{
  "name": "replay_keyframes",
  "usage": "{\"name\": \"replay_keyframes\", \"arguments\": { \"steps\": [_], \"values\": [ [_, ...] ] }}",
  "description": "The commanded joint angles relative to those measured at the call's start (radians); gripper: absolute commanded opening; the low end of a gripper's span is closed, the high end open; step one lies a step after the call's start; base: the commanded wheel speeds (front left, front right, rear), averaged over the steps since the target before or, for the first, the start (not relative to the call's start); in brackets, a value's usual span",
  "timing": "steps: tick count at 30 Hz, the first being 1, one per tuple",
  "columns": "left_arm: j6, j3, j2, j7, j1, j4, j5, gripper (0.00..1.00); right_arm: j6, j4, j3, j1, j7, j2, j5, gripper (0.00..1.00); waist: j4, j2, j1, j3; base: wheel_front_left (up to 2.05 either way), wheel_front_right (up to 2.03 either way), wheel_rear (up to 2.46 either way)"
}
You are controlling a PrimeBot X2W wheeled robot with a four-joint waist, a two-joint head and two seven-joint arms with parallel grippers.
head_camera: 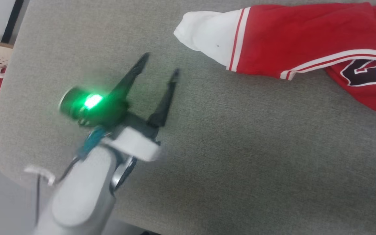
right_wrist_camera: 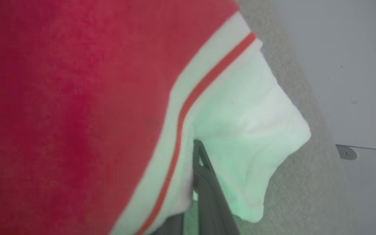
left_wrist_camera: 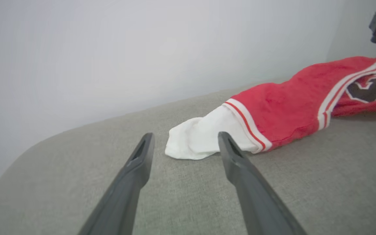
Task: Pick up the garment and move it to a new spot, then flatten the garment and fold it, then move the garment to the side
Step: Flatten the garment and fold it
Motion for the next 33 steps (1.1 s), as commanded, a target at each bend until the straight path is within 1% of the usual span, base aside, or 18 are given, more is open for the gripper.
{"name": "replay_keyframes", "arguments": {
  "steps": [1,3,7,9,11,13,15,17,18,22,26,27,28,29,30,31,32,33],
  "values": [
    [-0.005,-0.079,0.049,0.014,-0.068,0.022,-0.005,1.0,-0.002,0.022,0.027,0.003,0.0,0.002,0.009,0.0,-0.009,0.0,0.0,-0.004,0.0,0.0,0.0],
    [-0.004,-0.218,0.136,0.054,-0.173,0.043,-0.059,1.0,-0.002,0.02,0.037,-0.016,-0.005,0.009,0.015,0.0,-0.019,0.0,0.0,-0.002,0.0,0.0,0.0],
    [-0.004,-0.523,0.3,0.149,-0.399,0.072,-0.257,1.0,-0.002,0.008,0.05,-0.052,-0.005,0.018,0.023,0.0,-0.042,0.0,0.0,0.013,0.0,0.0,0.0],
    [-0.004,-0.659,0.352,0.185,-0.513,0.097,-0.33,1.0,-0.002,0.005,0.055,-0.067,-0.005,0.023,0.022,0.0,-0.052,0.0,0.0,0.024,0.0,0.0,0.0],
    [-0.004,-0.774,0.379,0.203,-0.618,0.135,-0.387,1.0,-0.002,0.0,0.058,-0.085,-0.002,0.028,0.02,0.0,-0.064,0.0,0.0,0.039,0.0,0.0,0.0],
    [-0.004,-0.88,0.386,0.217,-0.707,0.187,-0.423,1.0,-0.002,-0.002,0.061,-0.098,-0.001,0.032,0.016,0.0,-0.07,0.0,0.0,0.052,0.0,0.0,0.0],
    [-0.004,-0.969,0.369,0.217,-0.817,0.273,-0.463,1.0,-0.002,-0.011,0.064,-0.114,0.002,0.042,0.01,0.0,-0.082,0.0,0.0,0.07,0.0,0.0,0.0],
    [-0.004,-0.992,0.346,0.225,-0.847,0.312,-0.47,1.0,-0.002,-0.015,0.066,-0.121,0.002,0.047,0.007,0.0,-0.088,0.0,0.0,0.081,0.0,0.0,0.0],
    [-0.004,-0.992,0.346,0.225,-0.847,0.312,-0.47,1.0,-0.002,-0.015,0.066,-0.121,0.002,0.047,0.007,0.0,-0.088,0.0,0.0,0.081,0.0,0.0,0.0],
    [-0.007,-0.999,0.309,0.296,-0.817,0.326,-0.404,1.0,-0.001,-0.021,0.069,-0.124,0.008,0.061,-0.004,0.0,-0.102,0.0,0.0,0.098,0.0,0.0,0.0],
    [-0.007,-1.003,0.298,0.298,-0.828,0.33,-0.389,1.0,-0.001,-0.022,0.072,-0.129,0.008,0.071,-0.011,0.0,-0.109,0.0,0.0,0.107,0.0,0.0,0.0],
    [-0.007,-1.003,0.298,0.296,-0.829,0.328,-0.388,0.93,-0.001,-0.021,0.072,-0.128,0.006,0.075,-0.013,0.0,-0.11,0.0,0.0,0.108,0.0,0.0,0.0],
    [-0.007,-1.003,0.298,0.302,-0.825,0.321,-0.386,0.66,-0.001,-0.021,0.072,-0.128,0.004,0.08,-0.015,0.0,-0.112,0.0,0.0,0.108,0.0,0.0,0.0],
    [-0.007,-1.003,0.301,0.304,-0.823,0.316,-0.387,0.43,-0.001,-0.022,0.072,-0.128,0.0,0.084,-0.016,0.0,-0.114,0.0,0.0,0.107,0.0,0.0,0.0],
    [-0.007,-1.003,0.304,0.298,-0.824,0.312,-0.396,0.27,-0.001,-0.022,0.071,-0.128,-0.003,0.086,-0.018,0.0,-0.115,0.0,0.0,0.104,0.0,0.0,0.0],
    [-0.007,-1.002,0.308,0.298,-0.823,0.308,-0.407,0.04,-0.001,-0.022,0.071,-0.127,-0.006,0.089,-0.017,0.0,-0.117,0.0,0.0,0.102,0.0,0.0,0.0],
    [-0.007,-1.0,0.314,0.3,-0.821,0.304,-0.412,0.0,-0.001,-0.022,0.07,-0.127,-0.013,0.09,-0.016,0.0,-0.12,0.0,0.0,0.098,0.0,0.0,0.0],
    [-0.006,-0.999,0.32,0.293,-0.822,0.303,-0.426,0.0,-0.001,-0.02,0.07,-0.126,-0.021,0.092,-0.015,0.0,-0.123,0.0,0.0,0.092,0.0,0.0,0.0]
  ]
}}
